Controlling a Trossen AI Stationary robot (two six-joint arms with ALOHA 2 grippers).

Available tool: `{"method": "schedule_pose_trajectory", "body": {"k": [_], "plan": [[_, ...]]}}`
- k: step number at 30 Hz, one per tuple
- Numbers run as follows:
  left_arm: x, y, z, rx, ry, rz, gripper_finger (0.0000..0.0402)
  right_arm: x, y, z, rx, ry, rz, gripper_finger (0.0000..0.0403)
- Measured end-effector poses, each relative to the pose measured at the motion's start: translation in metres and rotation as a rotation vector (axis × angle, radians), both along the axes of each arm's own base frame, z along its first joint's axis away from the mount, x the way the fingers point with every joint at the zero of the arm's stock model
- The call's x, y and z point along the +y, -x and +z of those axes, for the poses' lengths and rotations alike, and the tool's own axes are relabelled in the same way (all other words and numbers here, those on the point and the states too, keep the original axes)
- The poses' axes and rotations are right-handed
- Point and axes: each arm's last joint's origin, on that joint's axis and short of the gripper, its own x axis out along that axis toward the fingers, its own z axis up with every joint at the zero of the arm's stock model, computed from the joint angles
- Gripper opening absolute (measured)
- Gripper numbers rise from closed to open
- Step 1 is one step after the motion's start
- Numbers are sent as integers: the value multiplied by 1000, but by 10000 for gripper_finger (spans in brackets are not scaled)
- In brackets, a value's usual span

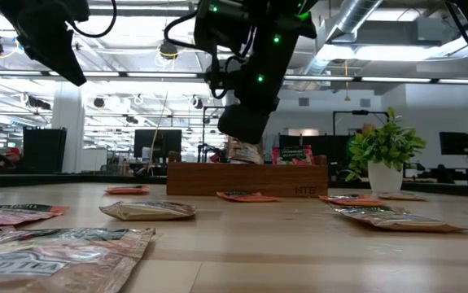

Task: Pick & Place Tea
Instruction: Put the brown tea bag into the middle slot of the wooden organizer

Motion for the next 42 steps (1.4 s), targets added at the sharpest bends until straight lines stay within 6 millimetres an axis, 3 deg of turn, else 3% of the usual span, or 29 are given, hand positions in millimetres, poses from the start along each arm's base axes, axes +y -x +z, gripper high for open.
{"method": "schedule_pose_trajectory", "body": {"k": [37, 42], "plan": [[0, 0, 0, 4, -4, -5, 151, -16, -2, 0, -10, -23, -20, 0], [0, 0, 0, 4, -4, -6, 151, -19, -2, 0, -9, -25, -27, 20]]}}
